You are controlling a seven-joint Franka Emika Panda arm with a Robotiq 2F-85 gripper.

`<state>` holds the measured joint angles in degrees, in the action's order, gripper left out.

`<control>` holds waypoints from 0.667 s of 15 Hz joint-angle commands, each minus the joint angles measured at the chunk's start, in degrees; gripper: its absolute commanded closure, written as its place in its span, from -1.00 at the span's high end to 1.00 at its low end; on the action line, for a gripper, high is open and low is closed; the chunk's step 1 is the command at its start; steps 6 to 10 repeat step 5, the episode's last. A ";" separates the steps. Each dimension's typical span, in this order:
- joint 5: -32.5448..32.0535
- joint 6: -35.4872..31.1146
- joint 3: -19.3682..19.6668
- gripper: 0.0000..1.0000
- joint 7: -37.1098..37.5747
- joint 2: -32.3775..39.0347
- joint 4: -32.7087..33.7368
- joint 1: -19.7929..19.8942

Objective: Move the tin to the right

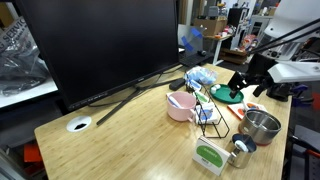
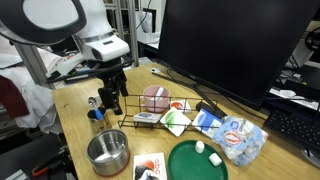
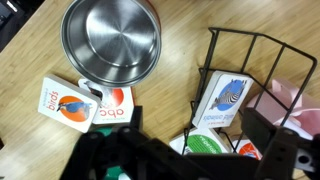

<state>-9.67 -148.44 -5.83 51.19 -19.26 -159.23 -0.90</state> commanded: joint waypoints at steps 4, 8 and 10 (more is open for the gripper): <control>1.03 -0.08 -1.74 1.00 -0.78 0.65 -0.03 1.90; 1.03 -0.08 -1.74 1.00 -0.77 0.72 0.01 1.90; 1.03 -0.08 -1.74 1.00 -0.77 0.72 0.01 1.90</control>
